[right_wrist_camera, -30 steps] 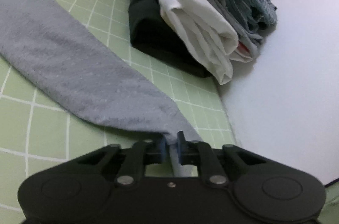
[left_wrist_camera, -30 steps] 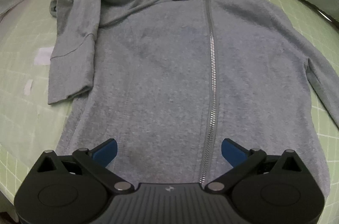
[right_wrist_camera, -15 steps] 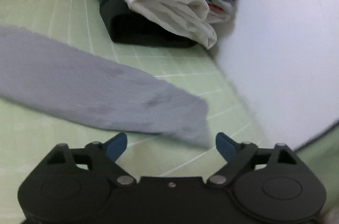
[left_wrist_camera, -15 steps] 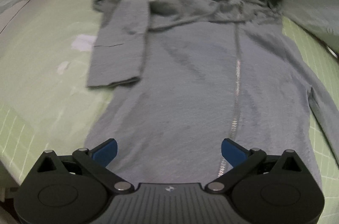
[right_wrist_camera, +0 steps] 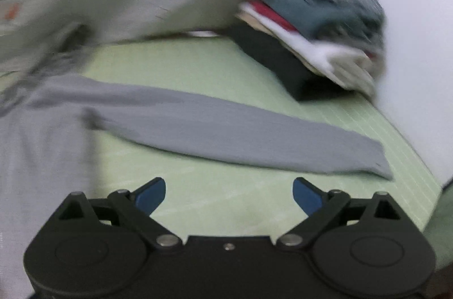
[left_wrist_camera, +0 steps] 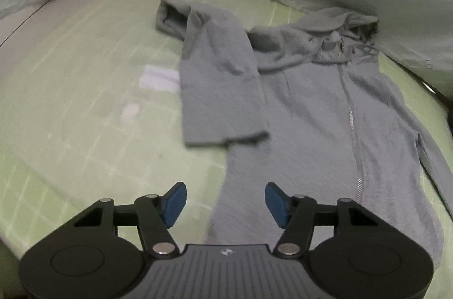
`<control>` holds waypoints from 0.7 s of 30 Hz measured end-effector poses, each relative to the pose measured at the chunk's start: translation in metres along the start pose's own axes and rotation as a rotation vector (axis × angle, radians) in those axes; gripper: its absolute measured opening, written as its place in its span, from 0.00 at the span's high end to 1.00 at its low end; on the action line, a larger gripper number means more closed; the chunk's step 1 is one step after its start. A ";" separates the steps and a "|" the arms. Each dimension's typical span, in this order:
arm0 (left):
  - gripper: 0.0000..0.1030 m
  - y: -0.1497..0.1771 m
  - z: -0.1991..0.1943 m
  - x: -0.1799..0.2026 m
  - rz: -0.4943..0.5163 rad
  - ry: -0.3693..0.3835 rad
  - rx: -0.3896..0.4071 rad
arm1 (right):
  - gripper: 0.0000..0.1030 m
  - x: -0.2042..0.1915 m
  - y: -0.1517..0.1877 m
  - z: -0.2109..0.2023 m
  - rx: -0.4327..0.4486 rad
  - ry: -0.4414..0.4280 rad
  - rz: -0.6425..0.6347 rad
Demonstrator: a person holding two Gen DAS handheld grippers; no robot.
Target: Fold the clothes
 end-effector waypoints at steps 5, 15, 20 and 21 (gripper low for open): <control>0.47 -0.025 0.009 -0.042 -0.009 0.083 -0.011 | 0.05 -0.064 0.008 -0.035 0.006 -0.066 -0.017; 0.45 -0.064 0.057 -0.057 0.101 0.202 -0.069 | 0.05 -0.144 0.031 -0.078 -0.042 -0.026 -0.105; 0.47 -0.069 0.072 -0.060 0.153 0.251 -0.087 | 0.05 -0.158 0.032 -0.083 -0.045 0.029 -0.130; 0.54 -0.070 0.072 -0.059 0.171 0.257 -0.085 | 0.05 -0.160 0.032 -0.083 -0.050 0.039 -0.133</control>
Point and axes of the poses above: each gripper's, at about its wrist camera, not at the fingertips, and z roughly the way its jaws point, x to its right, y to its underside, the point moved 1 cm from there along z, roughly the way its jaws point, and after that the axes turned 13 degrees about y, right-handed, at the moved point
